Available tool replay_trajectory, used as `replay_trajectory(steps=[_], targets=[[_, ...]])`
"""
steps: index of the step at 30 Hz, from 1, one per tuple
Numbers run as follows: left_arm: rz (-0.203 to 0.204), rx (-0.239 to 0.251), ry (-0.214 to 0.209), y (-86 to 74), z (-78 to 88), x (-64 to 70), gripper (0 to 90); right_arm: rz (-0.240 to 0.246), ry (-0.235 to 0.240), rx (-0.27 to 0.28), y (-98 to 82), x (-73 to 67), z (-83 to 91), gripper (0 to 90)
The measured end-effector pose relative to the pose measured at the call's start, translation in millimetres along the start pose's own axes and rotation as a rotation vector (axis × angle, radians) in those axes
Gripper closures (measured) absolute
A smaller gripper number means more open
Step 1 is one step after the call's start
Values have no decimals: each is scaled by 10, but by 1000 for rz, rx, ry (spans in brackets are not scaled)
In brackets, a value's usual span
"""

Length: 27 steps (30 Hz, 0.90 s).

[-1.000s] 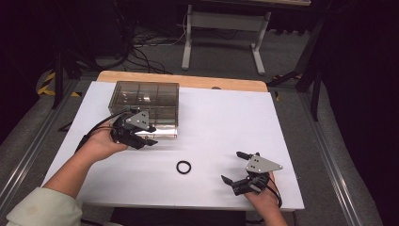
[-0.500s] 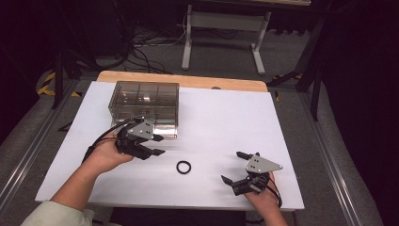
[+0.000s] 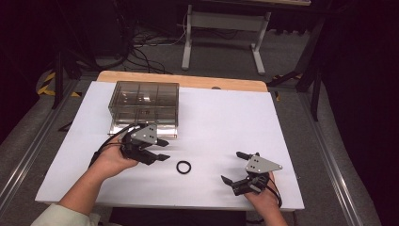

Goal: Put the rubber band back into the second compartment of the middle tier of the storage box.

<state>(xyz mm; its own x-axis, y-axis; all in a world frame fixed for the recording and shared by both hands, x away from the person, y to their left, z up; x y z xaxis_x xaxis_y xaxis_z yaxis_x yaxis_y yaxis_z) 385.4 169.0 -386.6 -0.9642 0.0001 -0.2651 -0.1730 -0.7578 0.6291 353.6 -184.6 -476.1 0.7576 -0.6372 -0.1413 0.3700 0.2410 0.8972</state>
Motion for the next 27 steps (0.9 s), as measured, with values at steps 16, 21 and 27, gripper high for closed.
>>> replay_trajectory(steps=[16, 21, 27], targets=[[-16, -31, -102, 50, -385, 116, 531, -3, 0, -2, -2, -2, 2, 3], [-16, -46, -124, 46, -466, 141, 535, -4, 0, -2, -2, -3, 2, 3], [-12, -60, -142, 37, -551, 160, 545, -5, 2, -3, -3, -3, 6, 3]])
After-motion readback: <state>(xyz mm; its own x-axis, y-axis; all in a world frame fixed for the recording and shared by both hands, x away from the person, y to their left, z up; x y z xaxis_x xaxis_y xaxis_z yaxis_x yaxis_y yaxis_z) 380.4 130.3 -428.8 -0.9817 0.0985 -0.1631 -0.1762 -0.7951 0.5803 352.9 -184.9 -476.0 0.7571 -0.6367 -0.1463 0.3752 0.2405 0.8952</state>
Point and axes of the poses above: each handheld gripper's, and its own axes: z roughly backward along the jaws, y roughly out of its top, x roughly to its right, the point moved 2 cm from there along -z, roughly forward along the jaws, and after that the axes turned 15 degrees about -z, right-handed, at the moved point
